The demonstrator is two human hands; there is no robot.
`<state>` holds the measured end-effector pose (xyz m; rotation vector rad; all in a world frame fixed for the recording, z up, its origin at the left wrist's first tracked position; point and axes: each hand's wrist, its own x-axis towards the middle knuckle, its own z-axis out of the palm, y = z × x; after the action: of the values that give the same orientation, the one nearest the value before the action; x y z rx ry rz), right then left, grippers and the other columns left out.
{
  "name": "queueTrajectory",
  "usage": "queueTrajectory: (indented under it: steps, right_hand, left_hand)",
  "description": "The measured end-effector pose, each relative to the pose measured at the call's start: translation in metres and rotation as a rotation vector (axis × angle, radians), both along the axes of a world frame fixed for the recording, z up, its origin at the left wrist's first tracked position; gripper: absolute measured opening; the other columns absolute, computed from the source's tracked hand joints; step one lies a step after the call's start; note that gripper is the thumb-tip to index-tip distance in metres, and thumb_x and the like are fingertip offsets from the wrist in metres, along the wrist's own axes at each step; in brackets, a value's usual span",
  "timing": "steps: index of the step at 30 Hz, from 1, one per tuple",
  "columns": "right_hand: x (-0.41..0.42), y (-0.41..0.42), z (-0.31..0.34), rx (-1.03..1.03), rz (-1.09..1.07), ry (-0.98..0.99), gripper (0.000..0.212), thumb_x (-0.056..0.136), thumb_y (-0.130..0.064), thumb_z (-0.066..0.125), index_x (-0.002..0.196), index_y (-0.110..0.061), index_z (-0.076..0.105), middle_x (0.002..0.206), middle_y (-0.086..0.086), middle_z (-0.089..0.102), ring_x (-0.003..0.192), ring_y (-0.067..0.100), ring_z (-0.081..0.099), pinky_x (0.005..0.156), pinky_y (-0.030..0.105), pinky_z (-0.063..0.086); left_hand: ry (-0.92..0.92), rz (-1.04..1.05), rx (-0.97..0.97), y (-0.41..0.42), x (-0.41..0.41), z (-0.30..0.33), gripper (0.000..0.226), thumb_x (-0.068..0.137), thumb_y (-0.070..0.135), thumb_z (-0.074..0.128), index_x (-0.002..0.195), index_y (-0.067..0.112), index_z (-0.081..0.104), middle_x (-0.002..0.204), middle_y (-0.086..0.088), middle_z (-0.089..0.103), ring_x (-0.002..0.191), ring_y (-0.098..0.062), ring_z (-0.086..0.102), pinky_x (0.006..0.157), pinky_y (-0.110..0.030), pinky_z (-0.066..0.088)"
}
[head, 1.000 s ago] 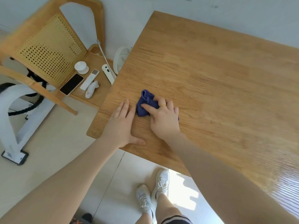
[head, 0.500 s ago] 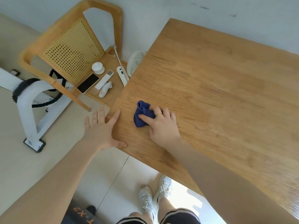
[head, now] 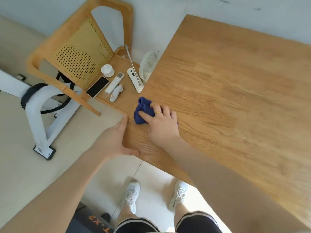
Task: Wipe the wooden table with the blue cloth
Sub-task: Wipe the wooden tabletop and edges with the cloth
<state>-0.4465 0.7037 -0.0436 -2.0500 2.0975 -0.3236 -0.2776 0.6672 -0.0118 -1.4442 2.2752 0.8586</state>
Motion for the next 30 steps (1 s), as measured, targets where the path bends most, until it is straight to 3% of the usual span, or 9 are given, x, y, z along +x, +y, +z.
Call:
queueTrajectory:
  steps: [3, 6, 9, 12, 16, 19, 22, 25, 30]
  right_hand:
    - [0.013, -0.028, 0.001, 0.031, -0.179, 0.022, 0.053, 0.087, -0.018, 0.044, 0.136, -0.037, 0.035, 0.149, 0.008, 0.020, 0.126, 0.036, 0.023, 0.096, 0.045, 0.022]
    - [0.033, -0.014, -0.002, 0.040, -0.169, 0.078, 0.055, 0.083, -0.019, 0.052, 0.134, -0.035, 0.039, 0.145, 0.011, 0.028, 0.123, 0.038, 0.027, 0.093, 0.050, 0.028]
    - [0.064, 0.028, -0.011, -0.059, -0.116, 0.074, 0.058, 0.060, -0.024, 0.069, 0.116, -0.036, 0.055, 0.126, 0.009, 0.047, 0.105, 0.033, 0.043, 0.076, 0.044, 0.042]
    - [0.083, 0.051, -0.015, -0.115, -0.013, 0.065, 0.054, 0.060, -0.021, 0.063, 0.111, -0.037, 0.056, 0.118, 0.007, 0.048, 0.099, 0.030, 0.042, 0.069, 0.041, 0.042]
    - [0.070, 0.014, 0.001, -0.041, -0.306, 0.058, 0.043, 0.075, -0.019, 0.048, 0.114, -0.034, 0.061, 0.119, 0.011, 0.054, 0.097, 0.036, 0.049, 0.072, 0.042, 0.038]
    - [0.079, -0.008, -0.003, 0.026, -0.546, 0.118, 0.047, 0.080, -0.015, 0.053, 0.125, -0.029, 0.052, 0.132, 0.016, 0.045, 0.107, 0.040, 0.044, 0.082, 0.047, 0.034]
    - [0.111, 0.008, -0.017, -0.080, -0.555, 0.200, 0.055, 0.064, -0.018, 0.068, 0.117, -0.028, 0.057, 0.121, 0.015, 0.054, 0.099, 0.039, 0.050, 0.077, 0.046, 0.041]
    - [0.140, 0.039, -0.029, -0.173, -0.453, 0.223, 0.053, 0.065, -0.022, 0.064, 0.117, -0.032, 0.056, 0.122, 0.009, 0.047, 0.100, 0.033, 0.045, 0.077, 0.043, 0.037]
    - [0.093, 0.068, -0.027, -0.202, -0.611, 0.287, 0.045, 0.071, -0.021, 0.058, 0.114, -0.032, 0.060, 0.116, 0.011, 0.058, 0.094, 0.032, 0.048, 0.069, 0.038, 0.040]
  left_hand:
    - [0.141, 0.001, 0.054, -0.009, 0.015, -0.003, 0.110, 0.072, 0.051, 0.071, 0.151, 0.022, 0.000, 0.155, 0.007, 0.020, 0.138, -0.012, 0.028, 0.106, -0.020, 0.026]
    - [0.290, 0.023, 0.208, -0.025, 0.030, -0.004, 0.084, 0.084, 0.037, 0.065, 0.149, 0.028, 0.014, 0.145, 0.019, 0.032, 0.129, 0.001, 0.033, 0.102, -0.014, 0.025]
    - [0.496, 0.204, 0.544, -0.039, 0.037, -0.006, 0.061, 0.090, 0.034, 0.054, 0.144, 0.033, 0.025, 0.138, 0.022, 0.040, 0.131, 0.000, 0.035, 0.107, -0.023, 0.026]
    - [0.636, 0.394, 0.666, -0.042, 0.044, -0.006, 0.071, 0.082, 0.052, 0.045, 0.144, 0.026, 0.024, 0.136, 0.012, 0.043, 0.134, -0.010, 0.035, 0.112, -0.030, 0.023]
    - [0.645, 0.353, 0.637, -0.042, 0.050, -0.001, 0.047, 0.101, 0.035, 0.019, 0.146, 0.021, 0.025, 0.140, 0.007, 0.042, 0.138, -0.013, 0.029, 0.116, -0.035, 0.018]
    - [0.591, 0.202, 0.547, -0.045, 0.054, 0.001, 0.049, 0.102, 0.035, 0.025, 0.149, 0.024, 0.014, 0.144, 0.018, 0.026, 0.135, 0.000, 0.020, 0.108, -0.021, 0.014]
    - [0.645, 0.142, 0.463, -0.049, 0.059, -0.004, 0.050, 0.102, 0.020, 0.028, 0.149, 0.024, 0.010, 0.148, 0.018, 0.021, 0.134, 0.005, 0.019, 0.103, -0.013, 0.015]
    - [0.669, 0.079, 0.311, -0.051, 0.056, -0.011, 0.051, 0.101, 0.010, 0.031, 0.149, 0.019, 0.017, 0.149, 0.014, 0.023, 0.132, 0.009, 0.017, 0.105, -0.010, 0.016]
    - [0.432, -0.404, 0.001, -0.043, 0.033, -0.016, 0.061, 0.094, 0.004, 0.039, 0.149, 0.013, 0.014, 0.158, 0.003, 0.001, 0.144, -0.009, -0.001, 0.119, -0.030, 0.008]
